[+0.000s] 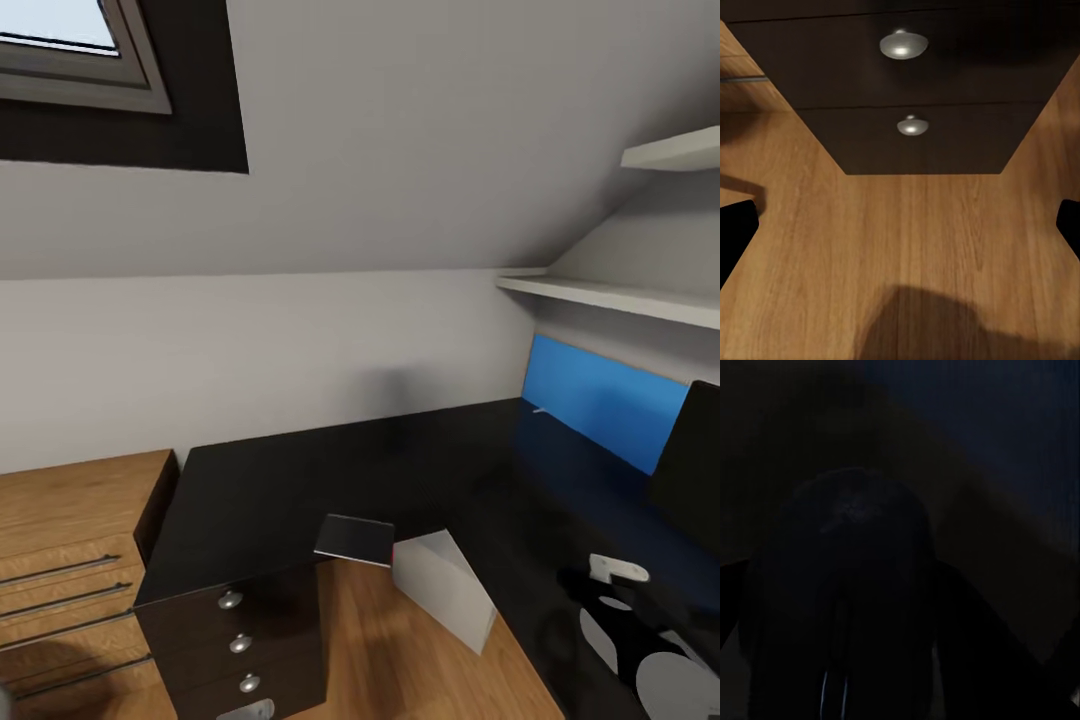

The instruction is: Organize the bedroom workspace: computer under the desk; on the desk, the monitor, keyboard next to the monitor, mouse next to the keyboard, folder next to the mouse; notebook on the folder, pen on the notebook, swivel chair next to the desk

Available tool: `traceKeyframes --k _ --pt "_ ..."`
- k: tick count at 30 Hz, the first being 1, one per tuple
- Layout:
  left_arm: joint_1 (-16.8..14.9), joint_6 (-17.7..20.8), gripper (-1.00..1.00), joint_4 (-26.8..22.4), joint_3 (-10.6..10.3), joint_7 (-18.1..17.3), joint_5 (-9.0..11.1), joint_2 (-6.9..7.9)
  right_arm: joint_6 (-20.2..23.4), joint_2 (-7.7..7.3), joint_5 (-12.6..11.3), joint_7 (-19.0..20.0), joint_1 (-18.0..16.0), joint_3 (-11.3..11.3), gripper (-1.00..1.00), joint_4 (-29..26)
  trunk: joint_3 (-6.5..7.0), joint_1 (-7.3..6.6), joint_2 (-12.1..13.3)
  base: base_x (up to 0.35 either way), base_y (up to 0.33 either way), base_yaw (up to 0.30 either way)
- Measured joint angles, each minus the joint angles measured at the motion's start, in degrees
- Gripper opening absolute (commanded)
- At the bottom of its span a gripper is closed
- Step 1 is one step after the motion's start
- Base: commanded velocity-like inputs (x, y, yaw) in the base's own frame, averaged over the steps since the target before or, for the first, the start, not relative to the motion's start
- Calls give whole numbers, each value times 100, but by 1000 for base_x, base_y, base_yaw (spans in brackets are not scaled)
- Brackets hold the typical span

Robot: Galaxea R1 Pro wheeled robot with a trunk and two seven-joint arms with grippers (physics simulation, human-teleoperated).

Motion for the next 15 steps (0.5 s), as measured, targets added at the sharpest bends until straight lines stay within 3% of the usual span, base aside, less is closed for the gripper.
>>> traceKeyframes --k 5,15 --pt "-1 -3 100 0 -2 1 0 0 12 8 -13 -412 0 -35 -100 -3 -55 67 -122 0 0 0" --pt "1 -8 100 0 -3 -7 -8 0 466 1 -32 -583 -19 -40 -100 -15 -54 67 -122 0 0 0"
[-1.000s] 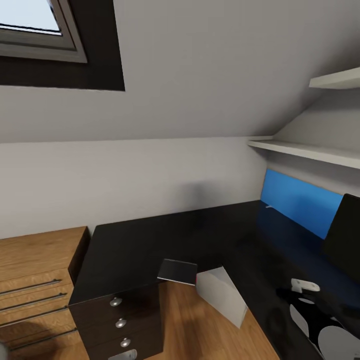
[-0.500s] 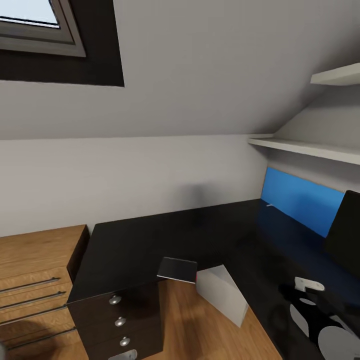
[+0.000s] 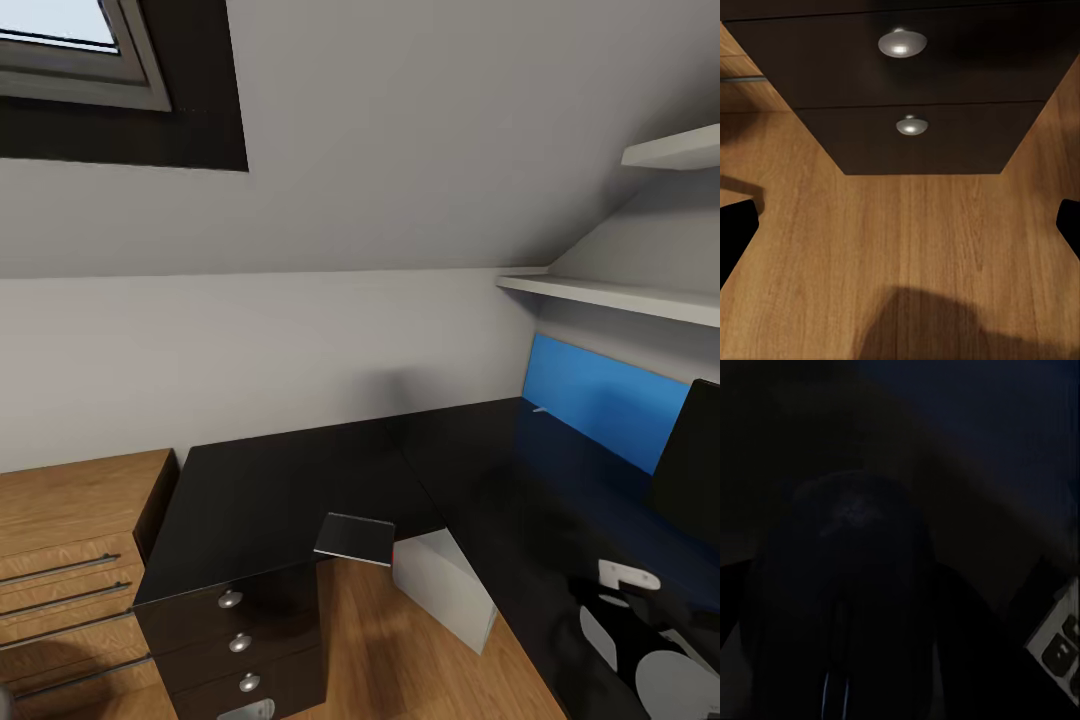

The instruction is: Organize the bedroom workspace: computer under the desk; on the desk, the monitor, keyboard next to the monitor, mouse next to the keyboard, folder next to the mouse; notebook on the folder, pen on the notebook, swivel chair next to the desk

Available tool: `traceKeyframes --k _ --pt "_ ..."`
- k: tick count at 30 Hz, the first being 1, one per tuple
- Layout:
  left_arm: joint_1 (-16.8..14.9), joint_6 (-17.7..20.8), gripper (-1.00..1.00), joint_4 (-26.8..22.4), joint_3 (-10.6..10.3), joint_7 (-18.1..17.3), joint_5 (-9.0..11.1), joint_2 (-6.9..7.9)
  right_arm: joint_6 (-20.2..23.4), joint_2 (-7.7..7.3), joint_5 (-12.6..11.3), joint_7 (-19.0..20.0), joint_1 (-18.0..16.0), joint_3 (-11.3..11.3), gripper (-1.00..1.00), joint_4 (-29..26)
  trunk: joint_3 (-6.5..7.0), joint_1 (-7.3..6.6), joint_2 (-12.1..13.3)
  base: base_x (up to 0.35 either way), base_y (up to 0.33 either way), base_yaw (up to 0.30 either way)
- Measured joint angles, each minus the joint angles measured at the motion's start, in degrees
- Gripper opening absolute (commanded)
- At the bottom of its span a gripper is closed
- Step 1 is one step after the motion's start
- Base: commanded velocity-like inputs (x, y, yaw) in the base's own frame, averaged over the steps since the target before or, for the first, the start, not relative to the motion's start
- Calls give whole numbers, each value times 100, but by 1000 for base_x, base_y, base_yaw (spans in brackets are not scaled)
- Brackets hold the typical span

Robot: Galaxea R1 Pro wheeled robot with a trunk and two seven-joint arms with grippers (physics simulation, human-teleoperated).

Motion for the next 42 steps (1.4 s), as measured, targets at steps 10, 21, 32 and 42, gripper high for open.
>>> traceKeyframes --k 10,21,32,42 --pt "0 -23 100 534 -8 -40 -51 -316 80 5 -23 -193 -29 4 -100 4 0 2 0 -65 0 0" --pt "-3 -32 100 583 20 -41 -40 -339 60 9 -19 -189 -29 1 -100 6 0 0 0 -13 0 0" --pt "-1 -114 100 583 13 -41 -32 -339 51 9 -19 -189 -29 1 -100 8 0 -1 0 102 25 0" --pt "-1 -182 100 583 17 -41 -8 -339 58 9 -19 -194 -29 1 -100 8 0 0 0 6 1 0"
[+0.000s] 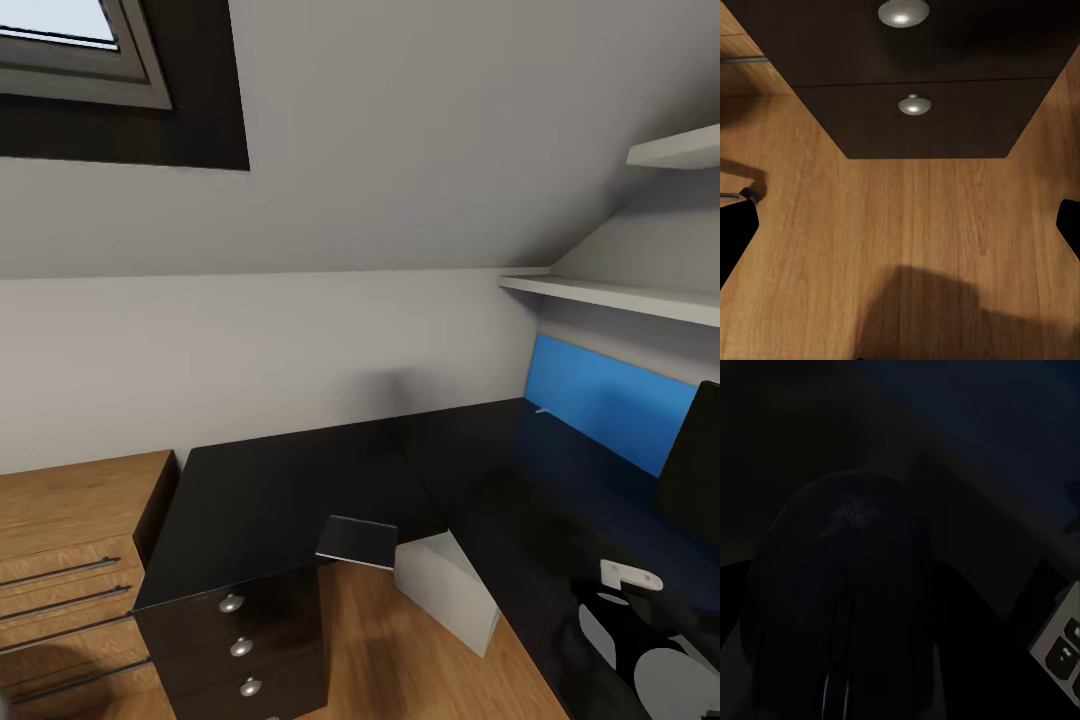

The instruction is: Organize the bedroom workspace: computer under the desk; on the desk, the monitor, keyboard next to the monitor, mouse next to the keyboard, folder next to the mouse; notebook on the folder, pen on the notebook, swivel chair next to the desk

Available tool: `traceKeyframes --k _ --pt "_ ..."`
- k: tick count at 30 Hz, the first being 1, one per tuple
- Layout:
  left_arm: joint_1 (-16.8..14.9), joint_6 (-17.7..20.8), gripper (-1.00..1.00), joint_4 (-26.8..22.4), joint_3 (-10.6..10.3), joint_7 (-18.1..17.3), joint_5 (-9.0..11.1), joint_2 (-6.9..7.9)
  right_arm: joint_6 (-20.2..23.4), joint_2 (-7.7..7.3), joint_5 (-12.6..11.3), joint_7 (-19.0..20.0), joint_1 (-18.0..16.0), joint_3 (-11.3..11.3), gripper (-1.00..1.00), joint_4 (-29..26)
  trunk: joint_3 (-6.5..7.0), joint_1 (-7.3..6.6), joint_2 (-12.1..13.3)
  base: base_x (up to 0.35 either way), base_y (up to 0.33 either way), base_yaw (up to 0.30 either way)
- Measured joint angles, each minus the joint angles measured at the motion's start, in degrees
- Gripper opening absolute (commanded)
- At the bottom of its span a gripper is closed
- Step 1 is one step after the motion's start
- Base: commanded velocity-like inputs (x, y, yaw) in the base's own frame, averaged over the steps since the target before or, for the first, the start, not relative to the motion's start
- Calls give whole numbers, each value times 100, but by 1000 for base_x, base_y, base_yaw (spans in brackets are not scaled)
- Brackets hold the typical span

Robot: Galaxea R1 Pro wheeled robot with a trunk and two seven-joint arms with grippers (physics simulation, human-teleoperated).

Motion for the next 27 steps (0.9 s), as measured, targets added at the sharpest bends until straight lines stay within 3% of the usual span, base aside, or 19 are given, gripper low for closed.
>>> traceKeyframes --k 1,2,21,27 --pt "1 0 100 0 0 0 -2 0 0 0 0 -1 0 0 -100 0 0 0 0 0 0 0" --pt "0 0 100 0 0 0 -1 0 1 0 0 -2 0 0 100 0 0 0 0 0 0 0" --pt "-1 0 100 0 -2 0 0 0 -32 0 -22 -8 0 2 100 -3 0 0 0 0 0 0" --pt "0 -1 100 0 -3 0 0 0 -418 -5 14 14 5 -2 100 -370 0 0 0 0 0 0"
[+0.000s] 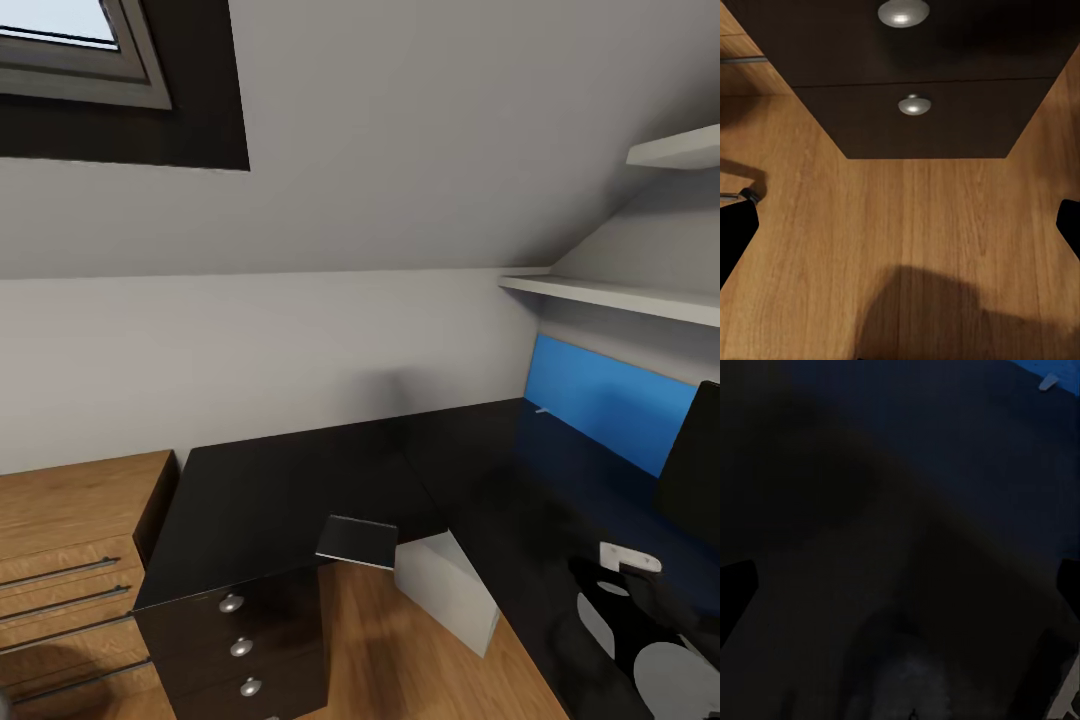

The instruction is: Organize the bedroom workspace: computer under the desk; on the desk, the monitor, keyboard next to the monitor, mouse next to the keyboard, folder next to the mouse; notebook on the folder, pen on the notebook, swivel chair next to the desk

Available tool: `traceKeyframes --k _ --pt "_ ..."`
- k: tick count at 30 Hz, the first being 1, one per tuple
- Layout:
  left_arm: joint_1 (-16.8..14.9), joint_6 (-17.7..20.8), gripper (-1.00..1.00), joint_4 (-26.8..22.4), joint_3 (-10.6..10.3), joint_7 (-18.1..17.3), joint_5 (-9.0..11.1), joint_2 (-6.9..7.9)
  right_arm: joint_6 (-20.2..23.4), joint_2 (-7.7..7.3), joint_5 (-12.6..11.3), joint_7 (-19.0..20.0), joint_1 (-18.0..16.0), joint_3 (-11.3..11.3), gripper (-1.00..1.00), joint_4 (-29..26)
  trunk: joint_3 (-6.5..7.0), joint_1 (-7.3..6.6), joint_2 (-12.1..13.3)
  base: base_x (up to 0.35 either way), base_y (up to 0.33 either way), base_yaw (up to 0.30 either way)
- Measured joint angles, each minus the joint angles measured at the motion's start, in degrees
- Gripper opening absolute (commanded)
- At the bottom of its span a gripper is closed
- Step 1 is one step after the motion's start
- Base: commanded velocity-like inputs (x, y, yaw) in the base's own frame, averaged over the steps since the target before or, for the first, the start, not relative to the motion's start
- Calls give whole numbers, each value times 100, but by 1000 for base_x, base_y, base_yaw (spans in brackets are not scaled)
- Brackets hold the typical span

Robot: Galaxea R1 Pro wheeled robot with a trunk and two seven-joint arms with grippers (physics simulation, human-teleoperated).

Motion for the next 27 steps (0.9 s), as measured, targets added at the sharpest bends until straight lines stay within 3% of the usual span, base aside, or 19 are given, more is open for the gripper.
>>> traceKeyframes --k 4,5,7,12,16,18,23,24,27 --pt "2 0 100 0 1 0 0 0 -335 55 15 -8 13 23 100 -264 0 0 0 0 0 0" --pt "0 0 100 3 1 0 1 0 -412 141 34 -11 18 28 100 -317 0 0 0 0 0 0" --pt "-1 0 100 8 0 0 1 0 -638 458 103 -38 26 31 100 -514 0 0 0 0 0 0" --pt "2 0 100 8 -3 0 0 -1 -898 728 162 -52 45 37 100 -612 0 0 0 0 0 44" --pt "2 0 100 7 1 1 1 1 -1060 1028 573 -180 54 46 100 -600 0 0 0 0 0 218" --pt "2 0 100 6 2 1 1 1 -1154 1139 833 -335 57 55 100 -566 0 0 0 0 0 257" --pt "1 0 100 8 3 0 0 0 -1440 1381 1224 -795 61 73 100 -390 0 0 0 0 0 147" --pt "-2 0 100 10 1 0 0 -2 -1581 1574 1397 -994 67 95 100 -169 -1 0 0 0 0 9" --pt "-2 0 100 9 -2 0 -1 -4 -1604 1617 1486 -1018 63 101 100 -138 0 0 0 0 0 5"
